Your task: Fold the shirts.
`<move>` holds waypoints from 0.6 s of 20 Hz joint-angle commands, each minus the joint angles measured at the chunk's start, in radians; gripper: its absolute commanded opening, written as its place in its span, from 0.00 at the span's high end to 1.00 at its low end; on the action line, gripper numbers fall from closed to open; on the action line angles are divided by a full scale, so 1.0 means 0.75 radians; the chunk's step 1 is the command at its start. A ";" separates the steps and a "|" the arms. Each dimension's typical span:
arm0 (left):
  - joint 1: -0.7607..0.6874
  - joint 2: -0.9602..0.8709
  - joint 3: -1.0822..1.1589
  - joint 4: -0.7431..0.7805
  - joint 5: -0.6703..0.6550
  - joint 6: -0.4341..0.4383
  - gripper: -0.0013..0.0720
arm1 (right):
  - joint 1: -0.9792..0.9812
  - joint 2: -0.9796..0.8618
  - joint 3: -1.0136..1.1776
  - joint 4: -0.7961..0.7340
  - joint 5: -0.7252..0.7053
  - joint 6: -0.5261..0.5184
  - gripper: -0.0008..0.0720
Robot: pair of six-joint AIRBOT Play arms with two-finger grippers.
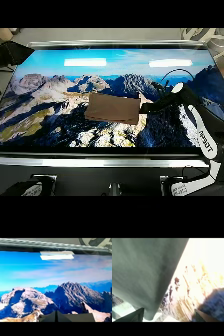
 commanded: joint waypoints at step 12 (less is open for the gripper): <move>0.001 -0.004 -0.002 0.006 0.014 0.000 0.95 | -0.190 -0.012 0.210 0.571 0.060 -0.312 0.96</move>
